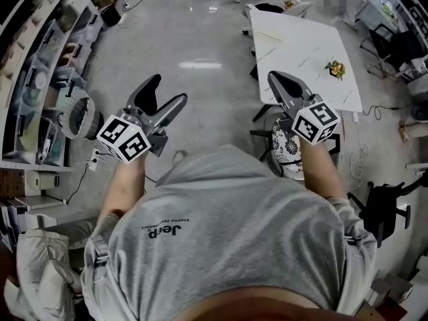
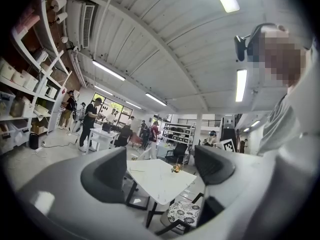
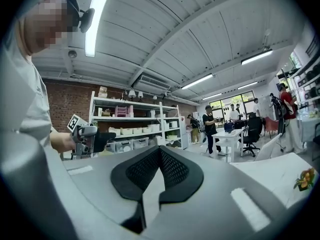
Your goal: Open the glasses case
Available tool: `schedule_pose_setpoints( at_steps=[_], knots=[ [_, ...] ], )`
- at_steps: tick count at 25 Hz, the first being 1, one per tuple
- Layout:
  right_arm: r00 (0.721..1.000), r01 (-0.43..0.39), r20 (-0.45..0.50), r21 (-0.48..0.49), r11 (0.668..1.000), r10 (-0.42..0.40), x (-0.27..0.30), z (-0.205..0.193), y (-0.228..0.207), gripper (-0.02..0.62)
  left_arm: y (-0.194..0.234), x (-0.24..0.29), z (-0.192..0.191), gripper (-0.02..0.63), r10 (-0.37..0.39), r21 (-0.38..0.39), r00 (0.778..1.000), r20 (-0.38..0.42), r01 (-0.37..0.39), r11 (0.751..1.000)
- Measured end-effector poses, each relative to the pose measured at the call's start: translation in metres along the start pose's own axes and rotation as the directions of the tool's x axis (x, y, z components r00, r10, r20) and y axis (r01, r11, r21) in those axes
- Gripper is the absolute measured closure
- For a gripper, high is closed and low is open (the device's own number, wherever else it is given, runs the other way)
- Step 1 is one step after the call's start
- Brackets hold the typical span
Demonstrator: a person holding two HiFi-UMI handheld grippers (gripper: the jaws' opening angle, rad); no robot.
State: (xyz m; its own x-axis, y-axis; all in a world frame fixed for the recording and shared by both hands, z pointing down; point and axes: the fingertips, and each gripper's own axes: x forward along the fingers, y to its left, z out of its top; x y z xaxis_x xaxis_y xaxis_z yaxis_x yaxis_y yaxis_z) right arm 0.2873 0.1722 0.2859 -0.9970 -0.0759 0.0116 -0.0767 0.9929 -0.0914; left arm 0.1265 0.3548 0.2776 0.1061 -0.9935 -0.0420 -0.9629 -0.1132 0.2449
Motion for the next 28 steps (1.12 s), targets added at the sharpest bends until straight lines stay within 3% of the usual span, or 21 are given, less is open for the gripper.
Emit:
schedule_pose_setpoints(
  at_steps=[6, 11, 20, 28],
  knots=[
    [1.0, 0.018, -0.022, -0.014, 1.0, -0.018, 0.017, -0.001, -0.007, 0.594, 0.021, 0.018, -0.005, 0.152, -0.04, -0.02, 0.999, -0.026, 0.04, 0.999],
    [0.997, 0.066, -0.039, -0.029, 0.997, -0.067, 0.052, -0.004, -0.02, 0.594, 0.067, 0.036, -0.006, 0.152, -0.091, -0.042, 0.996, -0.022, 0.09, 0.995],
    [0.985, 0.168, -0.021, -0.053, 0.984, -0.17, 0.178, 0.012, -0.056, 0.594, 0.21, 0.092, 0.028, 0.153, -0.218, -0.056, 0.976, -0.002, 0.217, 0.974],
    [0.982, 0.187, 0.007, -0.056, 0.981, -0.187, 0.322, 0.036, -0.083, 0.594, 0.344, 0.127, 0.086, 0.153, -0.251, -0.003, 0.967, -0.029, 0.251, 0.968]
  ],
)
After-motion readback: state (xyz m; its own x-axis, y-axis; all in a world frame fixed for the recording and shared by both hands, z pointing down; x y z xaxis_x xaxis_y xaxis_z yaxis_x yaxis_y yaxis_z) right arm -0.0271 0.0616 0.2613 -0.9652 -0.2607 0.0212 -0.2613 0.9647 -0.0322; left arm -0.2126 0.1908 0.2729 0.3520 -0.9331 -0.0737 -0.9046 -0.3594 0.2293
